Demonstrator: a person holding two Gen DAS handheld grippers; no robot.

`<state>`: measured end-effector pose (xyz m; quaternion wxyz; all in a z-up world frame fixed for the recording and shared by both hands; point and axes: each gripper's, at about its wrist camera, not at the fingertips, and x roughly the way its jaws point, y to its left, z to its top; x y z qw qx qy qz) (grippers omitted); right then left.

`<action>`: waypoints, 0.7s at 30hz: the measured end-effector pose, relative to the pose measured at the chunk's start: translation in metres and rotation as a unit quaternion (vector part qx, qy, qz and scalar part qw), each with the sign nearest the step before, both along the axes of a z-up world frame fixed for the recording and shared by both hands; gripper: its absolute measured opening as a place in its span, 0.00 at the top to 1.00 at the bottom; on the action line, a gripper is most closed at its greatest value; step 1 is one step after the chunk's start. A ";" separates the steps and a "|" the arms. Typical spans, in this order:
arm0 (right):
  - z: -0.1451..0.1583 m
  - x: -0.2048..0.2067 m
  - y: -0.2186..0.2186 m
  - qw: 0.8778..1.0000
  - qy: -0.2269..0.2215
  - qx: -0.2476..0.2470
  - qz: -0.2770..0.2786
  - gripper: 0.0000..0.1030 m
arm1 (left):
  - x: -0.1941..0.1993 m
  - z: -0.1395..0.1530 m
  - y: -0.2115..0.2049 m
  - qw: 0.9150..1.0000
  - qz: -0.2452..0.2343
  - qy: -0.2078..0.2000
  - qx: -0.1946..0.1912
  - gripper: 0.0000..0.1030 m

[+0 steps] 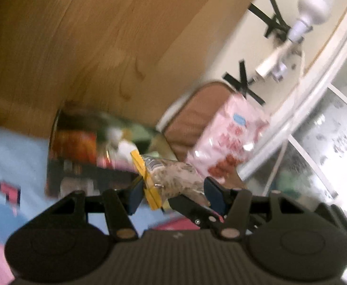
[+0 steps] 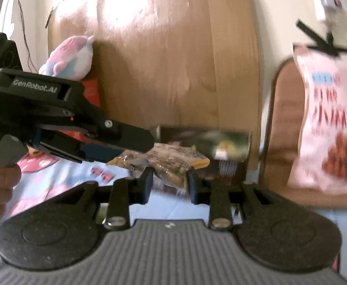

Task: Organize snacks
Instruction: 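Carry the nut bag into the tin box and open the left gripper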

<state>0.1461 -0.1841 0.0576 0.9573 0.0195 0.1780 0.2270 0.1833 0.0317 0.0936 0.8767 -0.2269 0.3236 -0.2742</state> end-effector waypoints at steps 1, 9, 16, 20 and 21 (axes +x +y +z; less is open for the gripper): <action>0.003 0.010 0.001 1.000 -0.002 -0.002 -0.002 0.67 | 0.010 0.001 -0.001 1.000 0.004 0.001 0.000 0.45; -0.002 0.068 0.016 0.997 -0.002 -0.052 -0.061 0.55 | 0.052 -0.017 -0.015 0.995 0.066 -0.003 0.071 0.25; -0.011 0.023 0.000 0.998 -0.004 -0.008 -0.058 0.51 | 0.011 -0.016 0.001 0.992 0.088 -0.026 0.090 0.23; -0.020 -0.002 -0.005 0.998 0.041 0.040 -0.036 0.51 | -0.021 -0.019 0.027 0.989 0.114 -0.017 0.090 0.21; -0.024 -0.001 -0.003 0.997 0.058 0.047 -0.027 0.51 | -0.029 -0.023 0.035 0.989 0.118 -0.011 0.085 0.21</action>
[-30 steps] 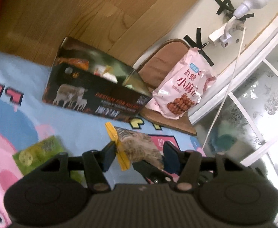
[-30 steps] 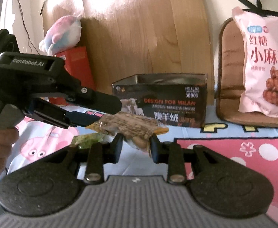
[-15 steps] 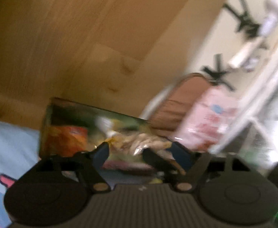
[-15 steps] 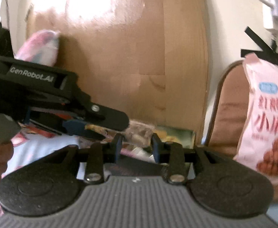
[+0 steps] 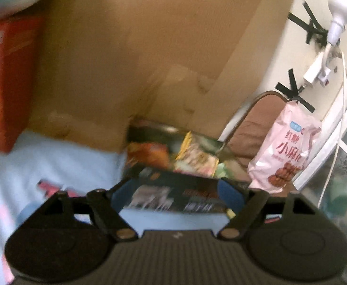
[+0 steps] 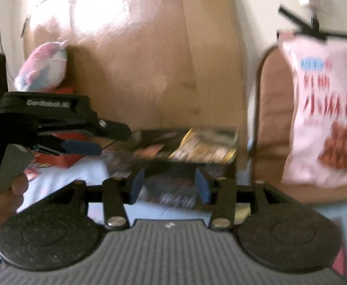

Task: Organize snacks
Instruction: 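Carry the nut bag into the tin box and open the left gripper, then grasp the green printed snack bag with the left gripper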

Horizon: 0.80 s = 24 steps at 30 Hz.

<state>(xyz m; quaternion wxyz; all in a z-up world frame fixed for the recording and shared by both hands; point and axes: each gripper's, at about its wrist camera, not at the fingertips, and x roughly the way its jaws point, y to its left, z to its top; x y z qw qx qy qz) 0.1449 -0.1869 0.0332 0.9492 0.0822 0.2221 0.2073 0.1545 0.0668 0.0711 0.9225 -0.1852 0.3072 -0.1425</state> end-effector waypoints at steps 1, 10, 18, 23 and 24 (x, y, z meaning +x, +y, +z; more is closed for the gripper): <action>-0.003 -0.001 0.002 1.000 0.019 0.009 0.011 0.51 | -0.007 -0.003 0.007 1.000 0.006 0.006 -0.003 0.21; -0.018 -0.030 0.064 0.987 0.094 -0.013 0.131 0.29 | -0.033 -0.038 0.043 0.998 0.038 0.053 0.007 0.21; -0.025 -0.033 0.100 0.977 0.063 -0.137 0.151 0.65 | -0.035 -0.061 0.035 0.996 0.011 0.087 -0.010 0.25; -0.026 -0.033 0.064 0.982 0.071 -0.121 0.127 0.80 | -0.040 -0.063 0.014 0.994 -0.036 0.094 -0.033 0.24; -0.027 -0.032 0.055 0.984 0.074 -0.114 0.116 0.80 | -0.041 -0.063 0.009 0.994 -0.043 0.094 -0.037 0.24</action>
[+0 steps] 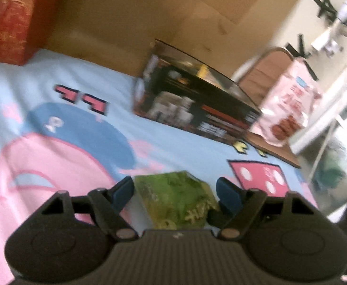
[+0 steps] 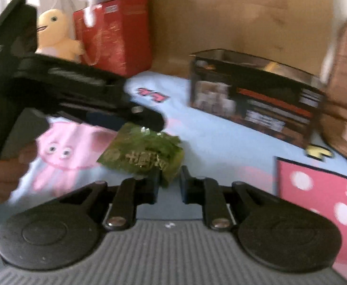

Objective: Organize snacks

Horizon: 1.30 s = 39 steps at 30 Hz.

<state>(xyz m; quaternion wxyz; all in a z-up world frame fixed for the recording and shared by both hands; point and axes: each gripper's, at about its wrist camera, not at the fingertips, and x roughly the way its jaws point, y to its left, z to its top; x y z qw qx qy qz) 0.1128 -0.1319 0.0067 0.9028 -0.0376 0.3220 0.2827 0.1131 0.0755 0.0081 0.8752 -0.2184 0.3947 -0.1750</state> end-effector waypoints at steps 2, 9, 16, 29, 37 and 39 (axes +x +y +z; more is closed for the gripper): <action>0.000 0.000 -0.017 0.999 0.013 0.027 -0.014 0.80 | -0.001 0.001 -0.008 1.000 -0.005 0.001 -0.004 0.26; -0.003 -0.021 -0.025 0.999 -0.002 0.037 -0.021 0.72 | 0.004 0.000 -0.035 1.000 -0.007 -0.004 0.018 0.39; -0.005 -0.016 -0.040 0.995 0.024 0.089 -0.035 0.59 | -0.005 -0.002 -0.057 0.994 -0.014 -0.054 0.095 0.42; -0.004 -0.016 -0.041 0.994 0.028 0.099 -0.040 0.59 | -0.008 -0.002 -0.050 0.994 -0.022 -0.061 0.084 0.42; -0.003 -0.017 -0.038 0.995 0.022 0.086 -0.038 0.59 | -0.009 -0.002 -0.049 0.994 -0.027 -0.061 0.085 0.42; -0.003 -0.017 -0.037 0.996 0.021 0.084 -0.038 0.59 | -0.009 -0.002 -0.049 0.994 -0.027 -0.061 0.084 0.42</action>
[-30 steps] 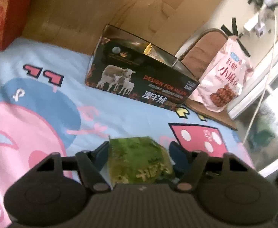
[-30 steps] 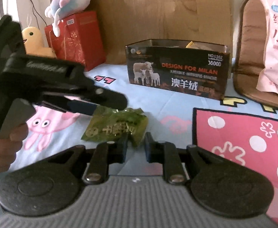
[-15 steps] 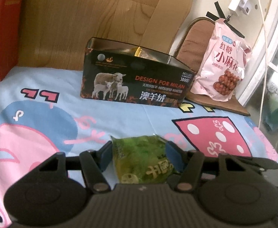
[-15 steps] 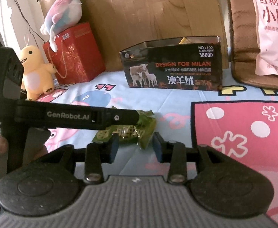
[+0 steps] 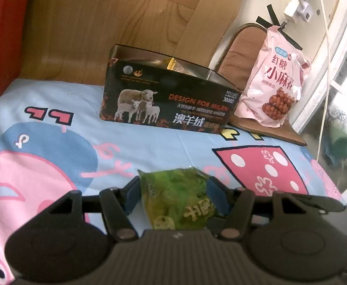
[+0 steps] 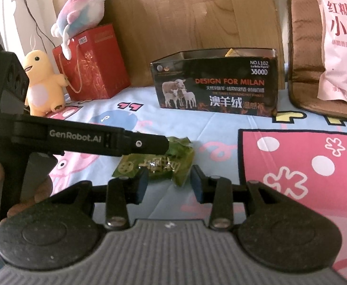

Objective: Organize snacks

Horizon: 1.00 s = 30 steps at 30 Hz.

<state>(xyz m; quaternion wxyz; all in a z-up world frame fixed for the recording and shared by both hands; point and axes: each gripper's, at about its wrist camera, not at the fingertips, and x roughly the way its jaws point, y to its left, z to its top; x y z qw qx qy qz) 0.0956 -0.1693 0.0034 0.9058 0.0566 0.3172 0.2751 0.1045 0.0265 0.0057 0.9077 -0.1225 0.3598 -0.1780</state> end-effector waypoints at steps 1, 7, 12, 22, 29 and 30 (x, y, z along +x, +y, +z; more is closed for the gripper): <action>0.000 0.001 -0.001 1.000 0.000 0.000 0.001 0.59 | 0.000 0.000 0.000 1.000 0.000 0.000 0.000 0.42; 0.000 0.001 -0.001 1.000 0.002 0.003 0.002 0.58 | -0.001 -0.001 -0.002 1.000 -0.001 -0.005 0.007 0.41; -0.001 0.002 -0.003 1.000 0.004 0.008 0.004 0.57 | -0.002 -0.001 -0.002 1.000 -0.001 -0.006 0.008 0.40; 0.000 0.001 -0.002 1.000 0.004 0.009 0.004 0.55 | -0.002 0.000 -0.002 1.000 -0.001 -0.006 0.007 0.40; 0.000 0.000 -0.001 1.000 0.002 0.007 0.005 0.55 | -0.002 -0.001 -0.002 1.000 -0.001 -0.006 0.007 0.39; 0.000 0.000 -0.001 1.000 0.002 0.006 0.005 0.55 | -0.002 -0.001 -0.002 1.000 -0.001 -0.006 0.007 0.39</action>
